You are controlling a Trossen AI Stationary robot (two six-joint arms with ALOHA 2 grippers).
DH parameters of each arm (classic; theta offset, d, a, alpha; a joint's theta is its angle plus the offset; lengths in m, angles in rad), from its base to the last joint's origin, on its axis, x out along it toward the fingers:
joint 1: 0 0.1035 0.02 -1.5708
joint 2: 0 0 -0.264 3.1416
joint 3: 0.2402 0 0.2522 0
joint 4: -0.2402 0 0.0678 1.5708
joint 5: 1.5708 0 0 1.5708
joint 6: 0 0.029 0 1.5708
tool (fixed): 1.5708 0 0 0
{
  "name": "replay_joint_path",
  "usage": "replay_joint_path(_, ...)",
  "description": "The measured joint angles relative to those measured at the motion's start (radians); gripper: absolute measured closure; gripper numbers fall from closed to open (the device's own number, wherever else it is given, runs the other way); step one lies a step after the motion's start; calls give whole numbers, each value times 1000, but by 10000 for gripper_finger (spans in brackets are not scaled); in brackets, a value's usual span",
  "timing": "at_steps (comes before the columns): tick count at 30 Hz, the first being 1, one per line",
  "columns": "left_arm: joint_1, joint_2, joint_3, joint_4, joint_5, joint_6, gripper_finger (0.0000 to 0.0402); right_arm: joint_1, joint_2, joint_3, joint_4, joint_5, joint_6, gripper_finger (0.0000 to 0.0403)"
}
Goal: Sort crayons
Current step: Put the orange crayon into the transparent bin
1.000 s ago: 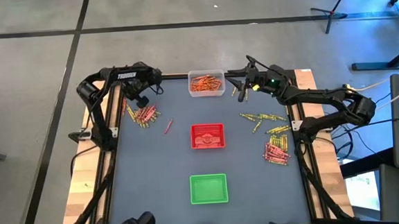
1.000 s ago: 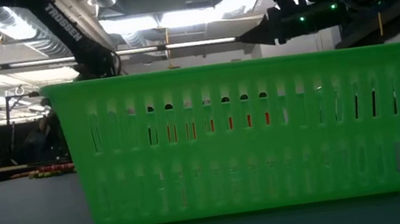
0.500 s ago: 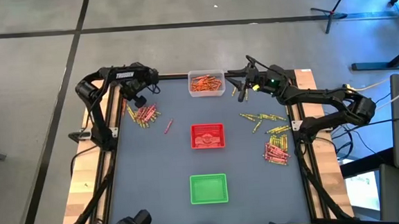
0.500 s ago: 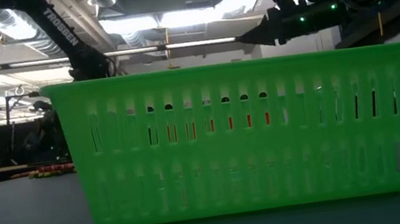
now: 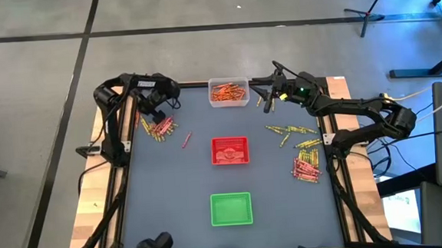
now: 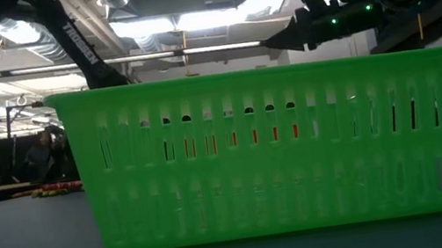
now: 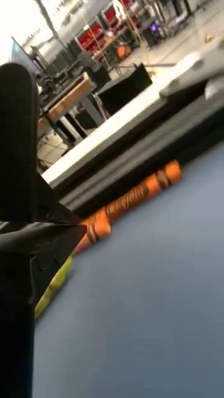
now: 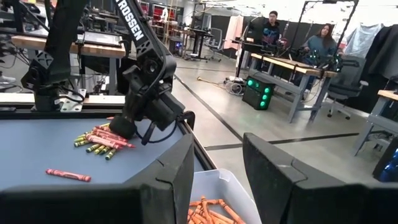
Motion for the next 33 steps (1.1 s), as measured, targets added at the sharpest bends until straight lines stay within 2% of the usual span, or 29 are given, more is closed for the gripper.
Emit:
replay_joint_path(9, 24, 0, 9, 11, 72, 25, 401, 0, 0, 0, -7, 0, 2, 265)
replay_joint_path(20, 59, -11, 32, -7, 102, 83, 401, 0, 0, 0, -6, 0, 6, 265)
replay_joint_path(33, 33, -181, 39, 0, 98, 90, 401, 0, 0, 0, -10, 0, 6, 265)
